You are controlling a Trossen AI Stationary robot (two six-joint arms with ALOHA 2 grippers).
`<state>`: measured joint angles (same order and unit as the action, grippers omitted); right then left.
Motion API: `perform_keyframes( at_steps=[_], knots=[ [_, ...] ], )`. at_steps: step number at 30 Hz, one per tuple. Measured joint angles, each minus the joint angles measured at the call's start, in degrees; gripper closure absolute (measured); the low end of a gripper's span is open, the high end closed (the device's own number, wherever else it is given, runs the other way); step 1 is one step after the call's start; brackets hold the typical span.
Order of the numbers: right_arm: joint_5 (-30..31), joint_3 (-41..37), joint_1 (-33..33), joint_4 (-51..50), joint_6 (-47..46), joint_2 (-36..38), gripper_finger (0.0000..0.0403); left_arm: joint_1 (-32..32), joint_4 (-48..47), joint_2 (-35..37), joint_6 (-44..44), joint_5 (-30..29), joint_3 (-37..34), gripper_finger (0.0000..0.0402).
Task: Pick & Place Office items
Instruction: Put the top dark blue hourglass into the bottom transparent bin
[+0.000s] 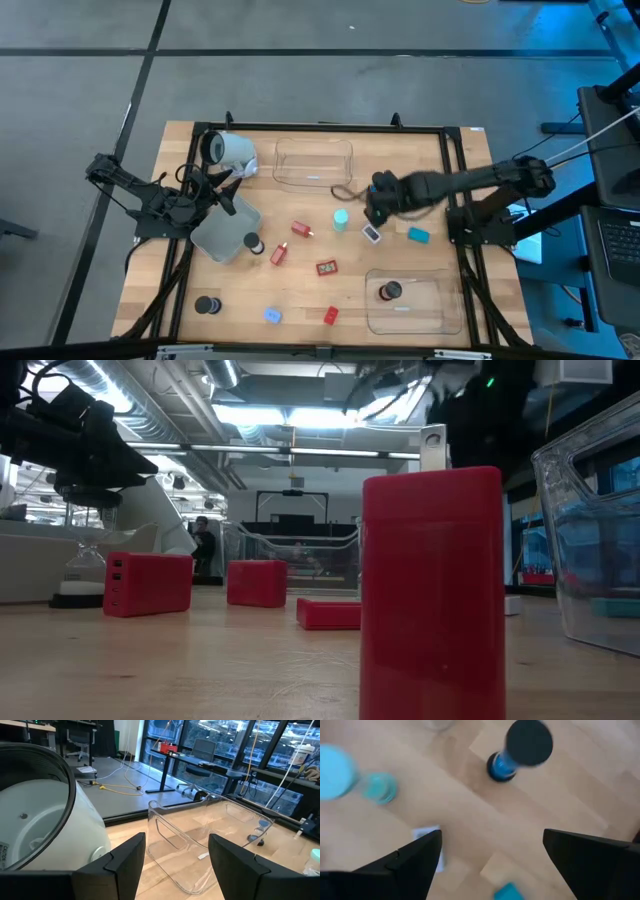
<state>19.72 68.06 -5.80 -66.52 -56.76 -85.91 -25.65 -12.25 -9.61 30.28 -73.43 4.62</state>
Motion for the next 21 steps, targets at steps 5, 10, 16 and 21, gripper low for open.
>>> perform_keyframes(
  at_steps=[5,10,16,21],
  knots=[
    [-2.7,-3.1,9.1,7.6,10.2,0.0,0.0048,0.0,0.0,0.0,-1.0,0.0,0.0,0.0187],
    [-3.0,-4.1,16.0,11.1,15.6,0.0,0.0048,0.0,0.0,0.0,-2.0,0.0,0.0,0.0187],
    [-6.6,-4.1,20.8,15.6,19.9,-0.3,0.0048,0.0,0.0,0.0,-2.1,0.0,0.0,0.0187],
    [-9.0,-4.2,23.1,17.6,21.5,-1.0,0.0049,0.0,0.0,0.0,-2.6,0.0,0.0,0.0187]
  ],
)
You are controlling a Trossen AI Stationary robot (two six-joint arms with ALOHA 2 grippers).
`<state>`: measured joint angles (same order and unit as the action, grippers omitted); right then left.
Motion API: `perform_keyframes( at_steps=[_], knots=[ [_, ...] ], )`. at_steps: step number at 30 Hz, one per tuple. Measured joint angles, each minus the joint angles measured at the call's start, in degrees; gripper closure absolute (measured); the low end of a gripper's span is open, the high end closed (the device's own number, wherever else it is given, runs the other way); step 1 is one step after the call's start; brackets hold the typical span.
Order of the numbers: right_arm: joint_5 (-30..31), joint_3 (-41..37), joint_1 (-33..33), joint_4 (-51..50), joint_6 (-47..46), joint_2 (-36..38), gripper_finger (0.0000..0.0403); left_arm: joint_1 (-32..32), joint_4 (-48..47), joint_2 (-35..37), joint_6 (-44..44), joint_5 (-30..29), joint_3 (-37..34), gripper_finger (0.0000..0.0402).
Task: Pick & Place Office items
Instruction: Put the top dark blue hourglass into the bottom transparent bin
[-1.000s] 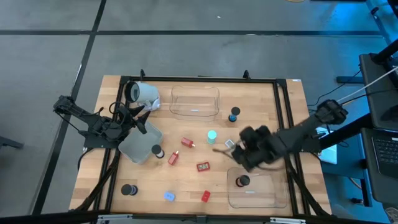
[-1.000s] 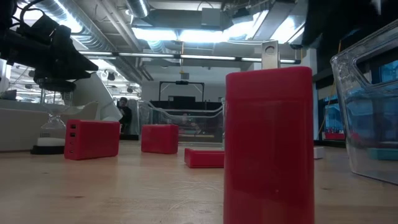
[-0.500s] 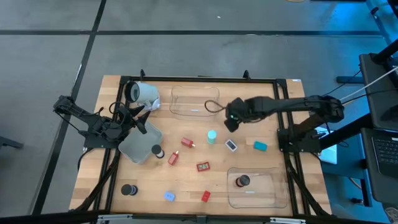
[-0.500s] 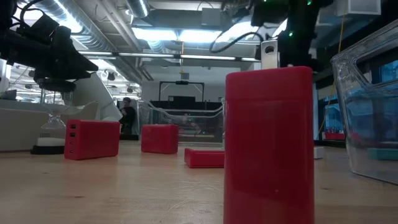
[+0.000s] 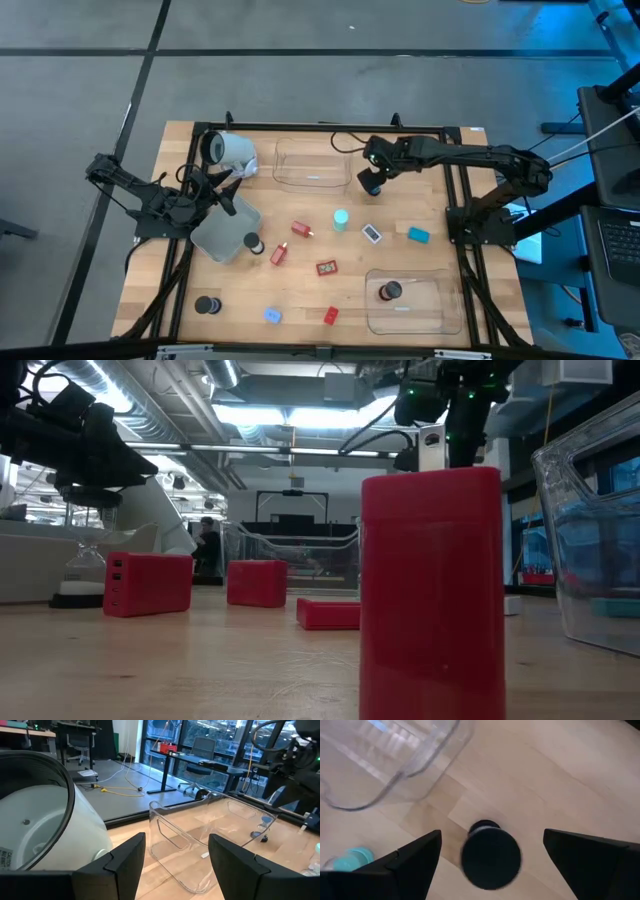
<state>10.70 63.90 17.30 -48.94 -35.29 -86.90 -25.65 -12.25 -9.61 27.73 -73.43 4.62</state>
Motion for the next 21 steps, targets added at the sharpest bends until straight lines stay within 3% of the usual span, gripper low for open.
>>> perform_keyframes(
  at_steps=[21],
  knots=[
    [-1.7,0.0,0.5,-0.4,0.4,-5.6,0.0059,0.0,0.2,0.0,-1.1,2.2,0.0,0.0187]
  ],
)
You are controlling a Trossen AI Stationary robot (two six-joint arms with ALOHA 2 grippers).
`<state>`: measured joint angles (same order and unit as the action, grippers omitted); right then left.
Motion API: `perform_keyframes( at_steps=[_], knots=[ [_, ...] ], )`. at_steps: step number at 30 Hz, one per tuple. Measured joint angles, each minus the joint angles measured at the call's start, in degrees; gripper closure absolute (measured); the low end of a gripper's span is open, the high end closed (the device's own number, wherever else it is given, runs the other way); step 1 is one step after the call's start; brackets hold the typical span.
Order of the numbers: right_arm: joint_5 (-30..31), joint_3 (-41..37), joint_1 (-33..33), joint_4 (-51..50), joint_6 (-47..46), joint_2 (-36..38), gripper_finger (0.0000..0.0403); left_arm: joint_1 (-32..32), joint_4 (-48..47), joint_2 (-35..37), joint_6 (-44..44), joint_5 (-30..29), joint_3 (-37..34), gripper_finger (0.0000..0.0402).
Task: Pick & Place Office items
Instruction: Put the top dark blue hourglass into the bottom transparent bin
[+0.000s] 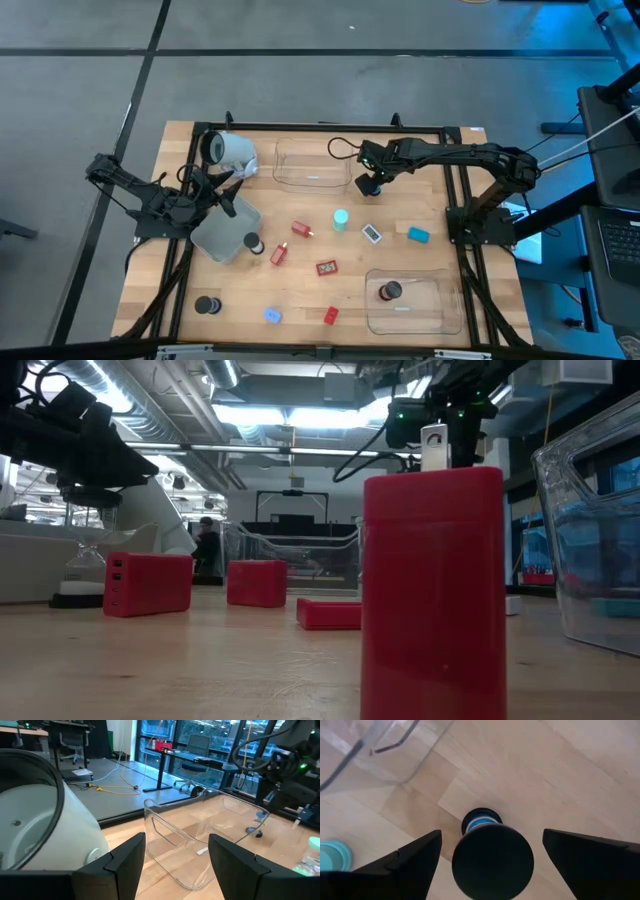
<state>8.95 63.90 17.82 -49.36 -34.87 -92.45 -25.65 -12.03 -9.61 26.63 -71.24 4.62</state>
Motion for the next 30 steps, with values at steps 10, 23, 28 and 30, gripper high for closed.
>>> perform_keyframes(
  at_steps=[10,23,28,30],
  knots=[
    [-2.0,0.0,0.0,-0.3,0.9,0.0,0.0184,0.0,0.0,0.0,-0.4,0.8,0.0,0.0187],
    [-2.6,0.1,-2.3,-5.9,0.2,3.7,0.0188,0.0,0.0,0.0,-0.4,0.8,0.0,0.0187],
    [-2.1,0.1,-6.1,-11.0,-5.5,11.1,0.0188,0.0,0.0,0.0,-0.4,0.8,0.0,0.0187],
    [-2.4,0.1,-8.2,-12.5,-9.3,14.3,0.0188,0.0,0.0,0.0,-0.4,0.8,0.0,0.0187]
  ],
)
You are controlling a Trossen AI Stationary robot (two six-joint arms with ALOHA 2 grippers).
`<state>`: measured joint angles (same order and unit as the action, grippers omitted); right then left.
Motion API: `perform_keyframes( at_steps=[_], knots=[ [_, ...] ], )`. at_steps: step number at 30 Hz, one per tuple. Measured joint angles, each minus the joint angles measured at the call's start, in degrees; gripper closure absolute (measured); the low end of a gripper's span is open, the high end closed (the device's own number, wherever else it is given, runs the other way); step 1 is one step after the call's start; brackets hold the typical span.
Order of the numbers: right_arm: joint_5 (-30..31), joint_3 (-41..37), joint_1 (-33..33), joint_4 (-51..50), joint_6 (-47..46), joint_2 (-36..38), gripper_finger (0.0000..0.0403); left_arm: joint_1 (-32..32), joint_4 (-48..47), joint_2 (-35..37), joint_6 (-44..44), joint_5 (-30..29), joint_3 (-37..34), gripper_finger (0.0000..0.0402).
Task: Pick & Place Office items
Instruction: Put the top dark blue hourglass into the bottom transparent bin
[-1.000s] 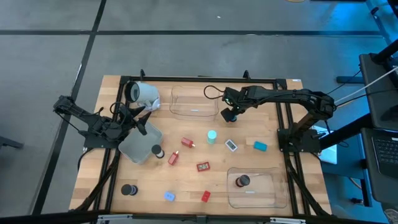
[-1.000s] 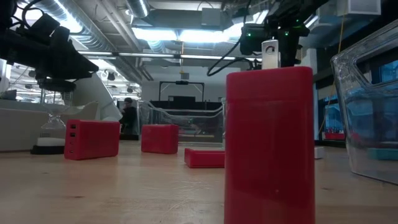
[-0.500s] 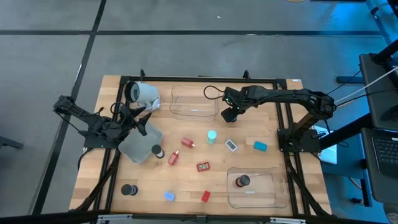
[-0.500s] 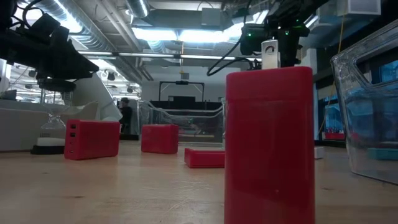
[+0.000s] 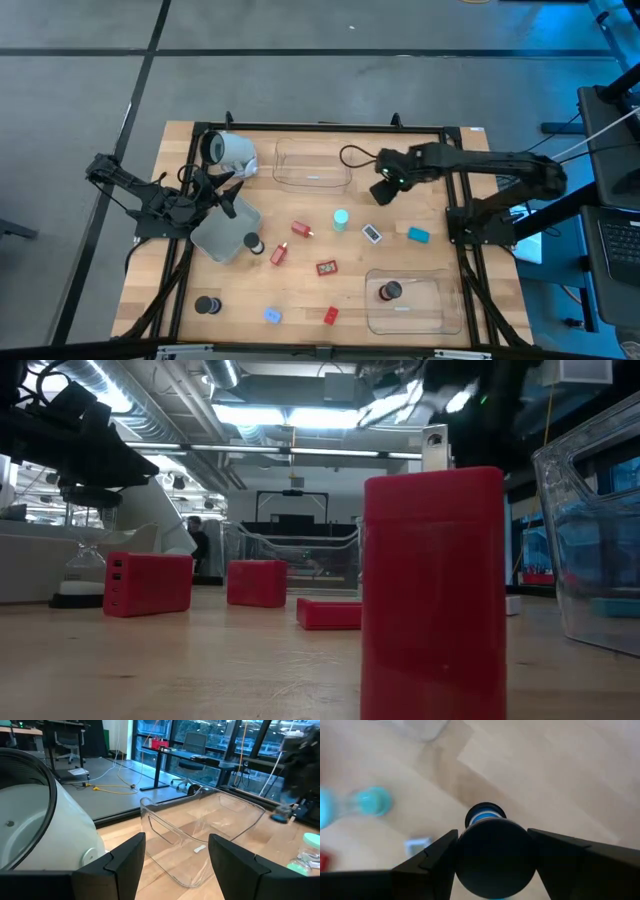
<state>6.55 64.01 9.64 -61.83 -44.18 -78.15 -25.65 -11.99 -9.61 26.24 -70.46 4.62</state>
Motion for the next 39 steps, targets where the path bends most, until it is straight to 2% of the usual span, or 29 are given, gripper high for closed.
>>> perform_keyframes(
  at_steps=[5,11,18,21,24,27,31,39],
  knots=[
    [-2.4,0.0,-10.1,-0.8,-12.7,8.2,0.0188,0.0,0.0,0.0,0.3,0.0,0.0,0.0187],
    [-2.2,0.1,-26.9,-0.8,-30.4,13.4,0.0188,0.0,0.0,0.0,1.1,0.0,0.0,0.0187],
    [-1.9,0.1,-45.4,-0.6,-51.3,11.6,0.0188,0.0,0.0,0.0,1.3,0.0,0.0,0.0187],
    [-2.2,0.1,-51.2,-0.6,-60.0,9.7,0.0188,0.0,0.0,0.0,1.2,0.0,0.0,0.0187],
    [-3.0,0.1,-55.1,-0.6,-64.8,7.6,0.0188,0.0,0.0,0.0,1.1,0.0,0.0,0.0187],
    [-2.5,0.1,-57.5,-0.6,-68.3,5.2,0.0188,0.0,0.0,0.0,1.5,0.0,0.0,0.0187],
    [-2.1,0.1,-58.3,-0.8,-68.1,1.7,0.0188,0.0,0.0,0.0,1.7,0.0,0.0,0.0187],
    [-1.9,0.0,-58.2,-0.8,-54.5,-4.6,0.0188,0.0,0.0,0.0,2.1,0.0,0.0,0.0187]
  ],
)
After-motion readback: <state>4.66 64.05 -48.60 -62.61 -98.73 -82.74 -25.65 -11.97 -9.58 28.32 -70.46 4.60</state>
